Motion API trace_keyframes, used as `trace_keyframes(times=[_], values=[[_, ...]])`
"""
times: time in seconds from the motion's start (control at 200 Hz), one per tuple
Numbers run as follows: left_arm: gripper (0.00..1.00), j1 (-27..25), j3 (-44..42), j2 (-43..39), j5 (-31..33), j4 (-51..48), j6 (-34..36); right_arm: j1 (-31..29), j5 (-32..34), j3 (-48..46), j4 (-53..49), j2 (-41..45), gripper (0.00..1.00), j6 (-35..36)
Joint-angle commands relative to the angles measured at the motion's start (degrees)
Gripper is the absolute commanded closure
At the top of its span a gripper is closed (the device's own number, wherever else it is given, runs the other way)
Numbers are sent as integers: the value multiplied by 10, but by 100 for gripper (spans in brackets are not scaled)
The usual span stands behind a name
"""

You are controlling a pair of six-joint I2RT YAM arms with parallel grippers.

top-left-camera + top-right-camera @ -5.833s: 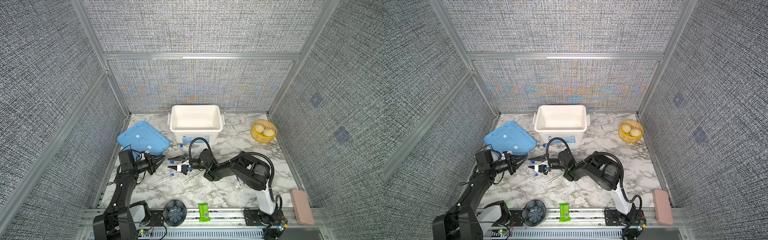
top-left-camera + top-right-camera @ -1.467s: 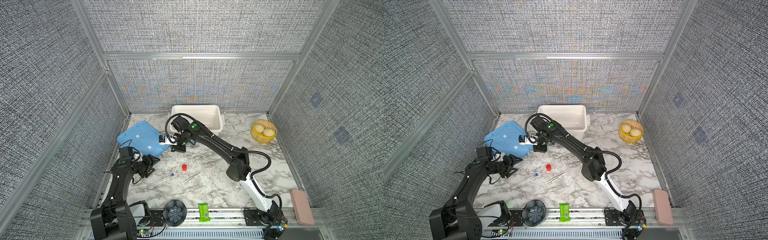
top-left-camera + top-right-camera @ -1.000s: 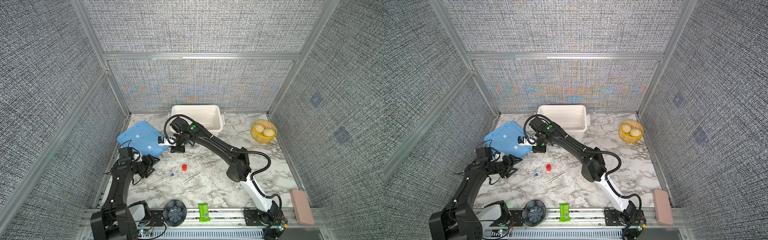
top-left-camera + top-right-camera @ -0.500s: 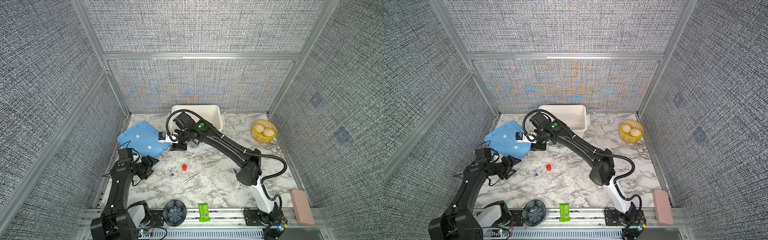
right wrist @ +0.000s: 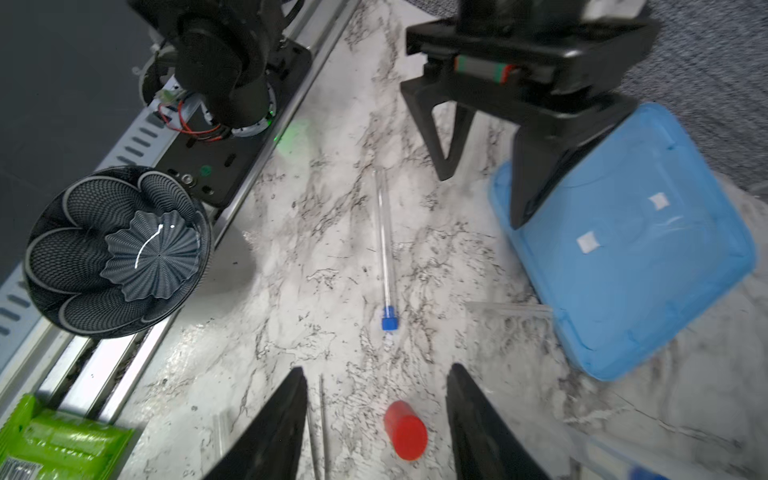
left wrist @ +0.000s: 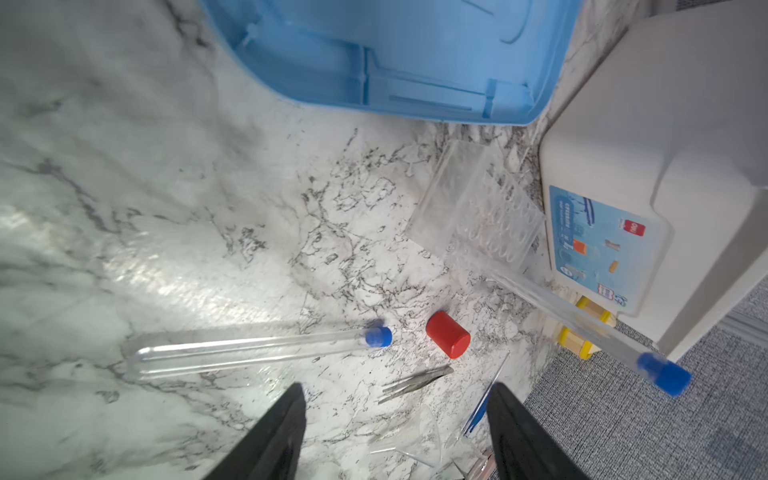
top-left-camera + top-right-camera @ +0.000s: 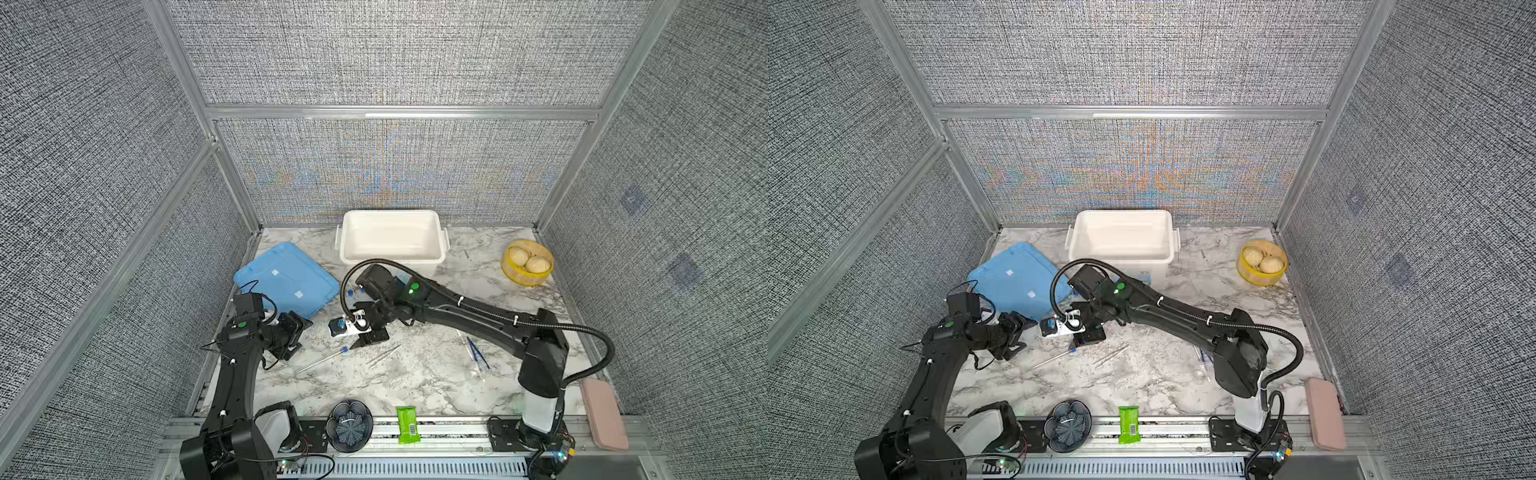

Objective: Organize the chemistry lab equipment
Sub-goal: 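Move the right gripper back over the last blue-capped test tube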

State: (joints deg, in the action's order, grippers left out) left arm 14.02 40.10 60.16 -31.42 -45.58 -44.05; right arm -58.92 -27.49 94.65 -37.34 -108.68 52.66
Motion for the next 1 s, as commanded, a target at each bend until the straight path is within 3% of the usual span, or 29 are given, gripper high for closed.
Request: trace_keyframes(times=[0.0, 0.275, 0.63, 0.995], values=[[29, 3, 6, 4, 31, -22, -14, -5, -43, -18, 51, -20, 43, 47], [29, 8, 23, -3, 90, -58, -21, -4, -29, 18, 84, -125, 42, 14], [29, 10, 3, -50, 154, -61, -38, 14, -13, 57, 67, -199, 45, -9], [29, 10, 12, -51, 143, -73, -42, 16, -3, 68, 60, -225, 57, -27]])
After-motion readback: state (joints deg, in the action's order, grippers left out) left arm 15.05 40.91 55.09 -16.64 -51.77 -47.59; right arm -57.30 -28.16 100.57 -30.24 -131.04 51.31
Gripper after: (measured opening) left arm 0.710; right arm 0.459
